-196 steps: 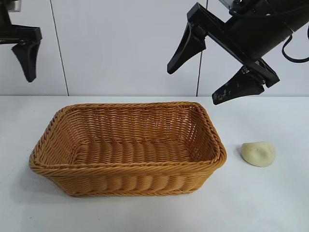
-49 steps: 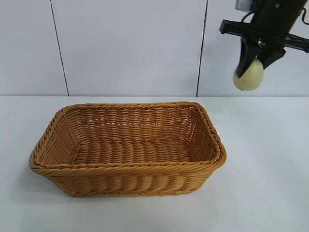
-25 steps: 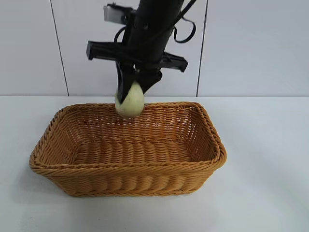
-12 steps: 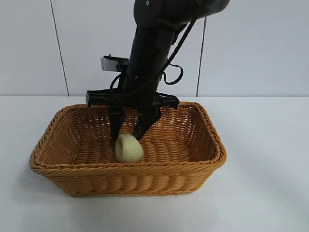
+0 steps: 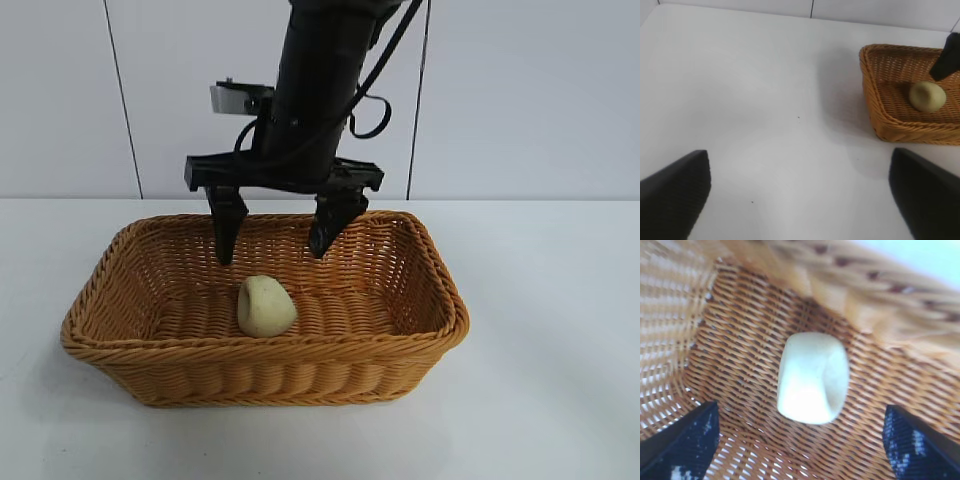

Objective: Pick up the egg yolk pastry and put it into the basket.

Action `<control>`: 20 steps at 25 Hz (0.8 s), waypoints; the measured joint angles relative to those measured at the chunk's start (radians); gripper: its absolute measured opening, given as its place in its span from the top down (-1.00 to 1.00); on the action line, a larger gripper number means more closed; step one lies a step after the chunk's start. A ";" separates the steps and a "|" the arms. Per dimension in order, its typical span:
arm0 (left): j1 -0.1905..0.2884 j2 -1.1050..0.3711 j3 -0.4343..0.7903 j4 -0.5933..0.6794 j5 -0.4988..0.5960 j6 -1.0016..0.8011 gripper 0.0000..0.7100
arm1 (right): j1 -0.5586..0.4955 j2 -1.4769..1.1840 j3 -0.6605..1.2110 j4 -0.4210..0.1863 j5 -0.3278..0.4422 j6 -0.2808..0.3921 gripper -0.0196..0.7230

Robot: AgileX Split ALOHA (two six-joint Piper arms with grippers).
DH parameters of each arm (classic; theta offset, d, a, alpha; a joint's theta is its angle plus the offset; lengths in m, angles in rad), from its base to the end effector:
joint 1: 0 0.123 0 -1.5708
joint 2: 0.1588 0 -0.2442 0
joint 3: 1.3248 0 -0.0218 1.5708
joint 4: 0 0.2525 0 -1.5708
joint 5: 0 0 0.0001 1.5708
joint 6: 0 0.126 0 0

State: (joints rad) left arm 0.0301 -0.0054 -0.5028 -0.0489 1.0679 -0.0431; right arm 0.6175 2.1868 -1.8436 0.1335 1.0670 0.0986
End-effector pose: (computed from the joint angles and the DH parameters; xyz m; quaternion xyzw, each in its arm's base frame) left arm 0.0677 -0.0034 0.2626 -0.0301 0.8522 -0.0278 0.5216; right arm 0.3598 0.2735 0.1334 -0.2301 0.9633 0.1012 0.0938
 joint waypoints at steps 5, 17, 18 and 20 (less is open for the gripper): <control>0.000 0.000 0.000 0.000 0.000 0.000 -0.96 | 0.000 -0.047 0.000 -0.019 0.014 0.003 -0.76; 0.000 0.000 0.000 0.000 0.000 0.000 -0.96 | -0.174 -0.067 0.000 -0.148 0.073 0.069 -0.76; 0.000 0.000 0.000 0.000 0.000 0.000 -0.96 | -0.210 -0.067 0.000 -0.151 0.079 0.071 -0.76; 0.000 0.000 0.000 0.000 0.000 0.000 -0.96 | -0.279 -0.067 0.000 -0.153 0.092 0.073 -0.76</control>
State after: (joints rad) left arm 0.0301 -0.0054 -0.5028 -0.0489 1.0679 -0.0431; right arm 0.3380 2.1200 -1.8436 -0.0197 1.1588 0.1717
